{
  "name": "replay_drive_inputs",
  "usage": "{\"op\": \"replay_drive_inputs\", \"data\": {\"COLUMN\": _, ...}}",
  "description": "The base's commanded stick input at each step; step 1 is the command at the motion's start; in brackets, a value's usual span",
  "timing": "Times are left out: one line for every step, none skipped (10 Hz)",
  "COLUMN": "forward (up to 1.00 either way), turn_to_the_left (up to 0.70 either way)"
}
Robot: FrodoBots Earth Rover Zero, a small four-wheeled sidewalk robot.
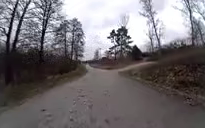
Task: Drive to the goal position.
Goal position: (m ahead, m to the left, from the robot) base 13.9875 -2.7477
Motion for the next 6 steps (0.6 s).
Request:
{"op": "replay_drive_inputs", "data": {"forward": 0.70, "turn_to_the_left": 0.00}}
{"op": "replay_drive_inputs", "data": {"forward": 0.70, "turn_to_the_left": 0.00}}
{"op": "replay_drive_inputs", "data": {"forward": 0.70, "turn_to_the_left": 0.00}}
{"op": "replay_drive_inputs", "data": {"forward": 0.70, "turn_to_the_left": 0.00}}
{"op": "replay_drive_inputs", "data": {"forward": 0.70, "turn_to_the_left": 0.00}}
{"op": "replay_drive_inputs", "data": {"forward": 0.70, "turn_to_the_left": 0.00}}
